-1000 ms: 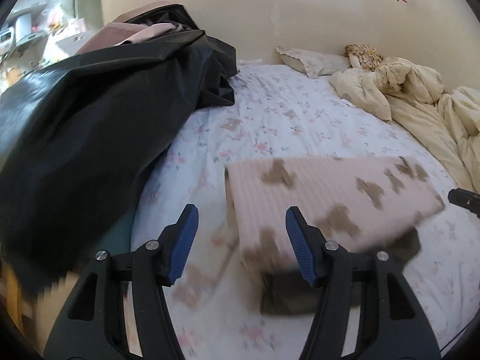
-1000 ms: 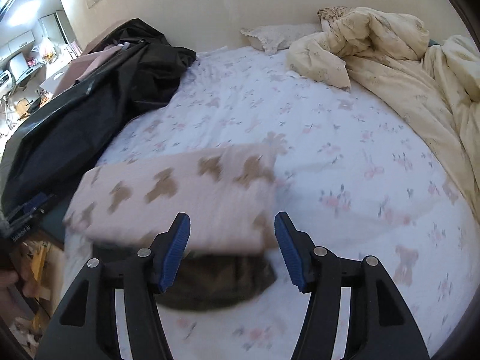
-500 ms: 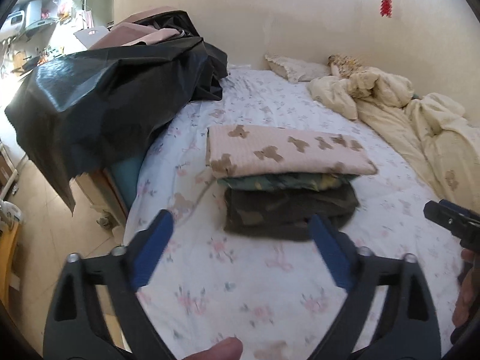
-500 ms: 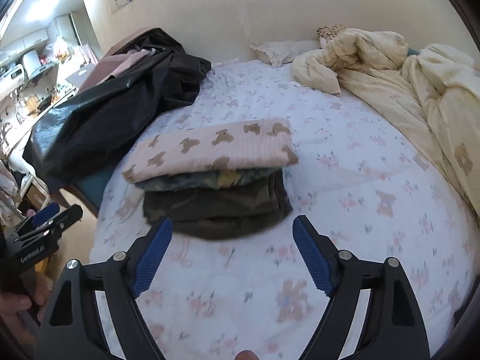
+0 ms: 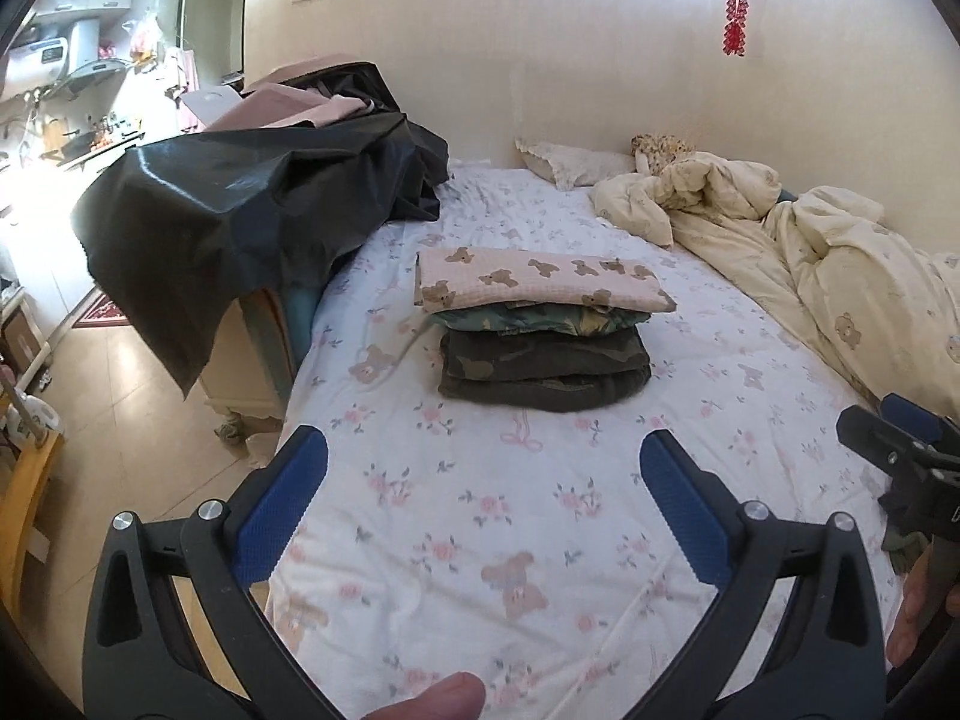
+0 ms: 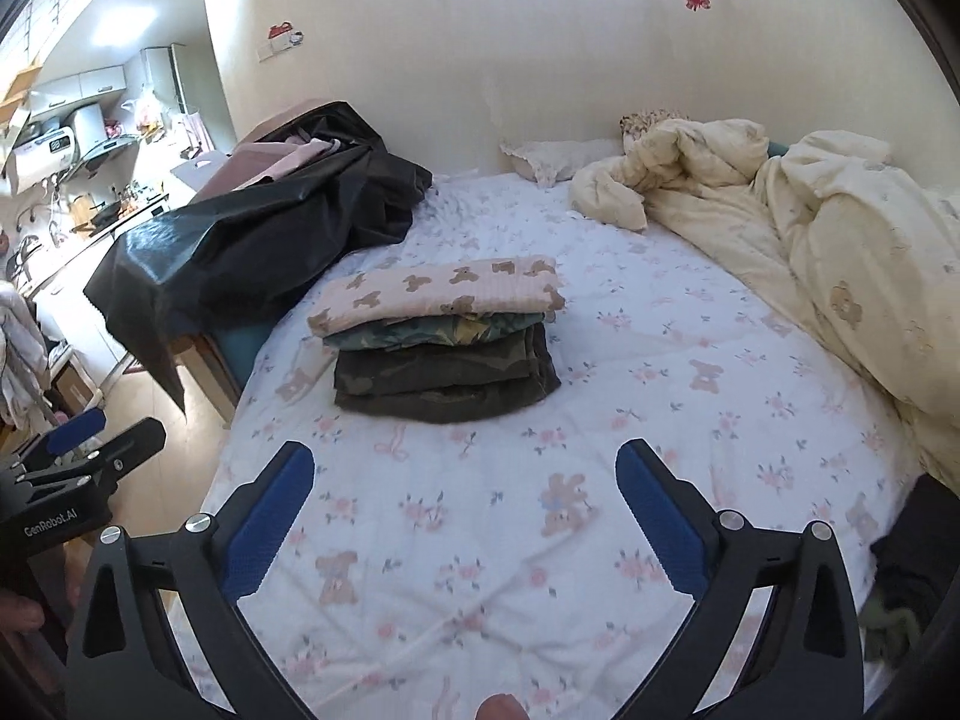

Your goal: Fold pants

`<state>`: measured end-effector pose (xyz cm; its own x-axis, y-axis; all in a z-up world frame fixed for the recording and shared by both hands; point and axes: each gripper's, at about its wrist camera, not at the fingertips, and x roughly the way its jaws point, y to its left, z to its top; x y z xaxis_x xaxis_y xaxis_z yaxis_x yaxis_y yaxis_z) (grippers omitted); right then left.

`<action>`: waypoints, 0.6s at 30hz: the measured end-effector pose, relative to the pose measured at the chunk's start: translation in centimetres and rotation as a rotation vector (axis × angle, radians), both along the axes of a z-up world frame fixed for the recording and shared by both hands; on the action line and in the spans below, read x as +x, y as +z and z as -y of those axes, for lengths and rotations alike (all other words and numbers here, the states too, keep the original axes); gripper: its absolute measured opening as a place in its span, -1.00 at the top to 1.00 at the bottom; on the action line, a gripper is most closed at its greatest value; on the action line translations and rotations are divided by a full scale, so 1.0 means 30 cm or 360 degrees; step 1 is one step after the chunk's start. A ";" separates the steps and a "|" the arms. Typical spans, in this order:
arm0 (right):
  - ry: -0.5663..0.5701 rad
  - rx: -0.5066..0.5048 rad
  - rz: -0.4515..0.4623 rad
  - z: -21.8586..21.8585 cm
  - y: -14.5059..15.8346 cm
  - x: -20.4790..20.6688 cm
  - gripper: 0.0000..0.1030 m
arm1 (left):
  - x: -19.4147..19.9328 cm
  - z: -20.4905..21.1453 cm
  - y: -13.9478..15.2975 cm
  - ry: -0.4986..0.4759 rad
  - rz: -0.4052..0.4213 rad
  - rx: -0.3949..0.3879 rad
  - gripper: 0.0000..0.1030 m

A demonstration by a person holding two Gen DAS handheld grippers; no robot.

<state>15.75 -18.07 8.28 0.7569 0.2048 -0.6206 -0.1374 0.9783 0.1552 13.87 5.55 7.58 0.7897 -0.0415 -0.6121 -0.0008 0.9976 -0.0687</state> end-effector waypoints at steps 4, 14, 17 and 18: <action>0.0003 -0.0022 0.0045 -0.018 0.006 -0.104 -0.99 | -0.098 -0.004 -0.002 0.0018 0.0025 -0.0023 -1.00; -0.0035 -0.0005 0.0108 -0.055 -0.021 -0.246 -1.00 | -0.242 0.016 -0.038 0.0024 0.0058 -0.0035 -1.00; -0.0052 -0.0038 0.0151 -0.075 -0.023 -0.262 -1.00 | -0.252 0.019 -0.035 0.0036 0.0081 -0.0034 -1.00; -0.0061 -0.0056 0.0160 -0.080 -0.027 -0.264 -1.00 | -0.255 0.020 -0.034 0.0045 0.0088 -0.0017 -1.00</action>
